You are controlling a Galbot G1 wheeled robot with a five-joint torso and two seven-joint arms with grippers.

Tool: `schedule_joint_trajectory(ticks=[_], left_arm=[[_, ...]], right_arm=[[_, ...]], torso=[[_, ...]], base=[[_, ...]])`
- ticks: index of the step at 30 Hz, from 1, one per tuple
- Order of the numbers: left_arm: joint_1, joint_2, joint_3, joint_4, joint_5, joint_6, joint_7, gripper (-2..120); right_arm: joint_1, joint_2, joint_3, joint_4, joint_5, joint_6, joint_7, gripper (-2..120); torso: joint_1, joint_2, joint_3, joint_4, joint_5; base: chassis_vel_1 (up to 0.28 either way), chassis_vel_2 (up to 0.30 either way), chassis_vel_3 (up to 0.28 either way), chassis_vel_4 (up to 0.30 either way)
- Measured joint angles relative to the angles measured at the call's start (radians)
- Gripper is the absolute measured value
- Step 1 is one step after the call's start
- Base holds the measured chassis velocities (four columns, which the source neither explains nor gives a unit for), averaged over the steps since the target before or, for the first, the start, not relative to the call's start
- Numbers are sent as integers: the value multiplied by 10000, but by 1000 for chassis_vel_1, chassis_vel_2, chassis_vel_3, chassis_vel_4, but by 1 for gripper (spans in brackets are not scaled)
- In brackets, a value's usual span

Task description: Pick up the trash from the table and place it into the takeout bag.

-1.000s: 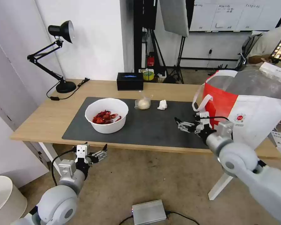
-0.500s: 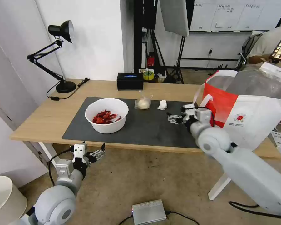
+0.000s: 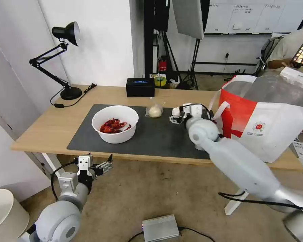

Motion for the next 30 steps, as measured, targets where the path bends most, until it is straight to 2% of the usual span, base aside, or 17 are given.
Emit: schedule_joint_trajectory(ticks=[22, 30], left_arm=[[-102, -56, 61, 65, 4, -11, 0, 100], [-113, -72, 71, 61, 14, -25, 0, 100]], right_arm=[[1640, 1550, -192, -3593, -385, -240, -291, 100], [1717, 1840, -136, -4125, -439, -248, -474, 100]], torso=[[-1, 0, -1, -1, 1], [-2, 0, -1, -2, 1]], base=[[0, 0, 0, 0], [0, 0, 0, 0]])
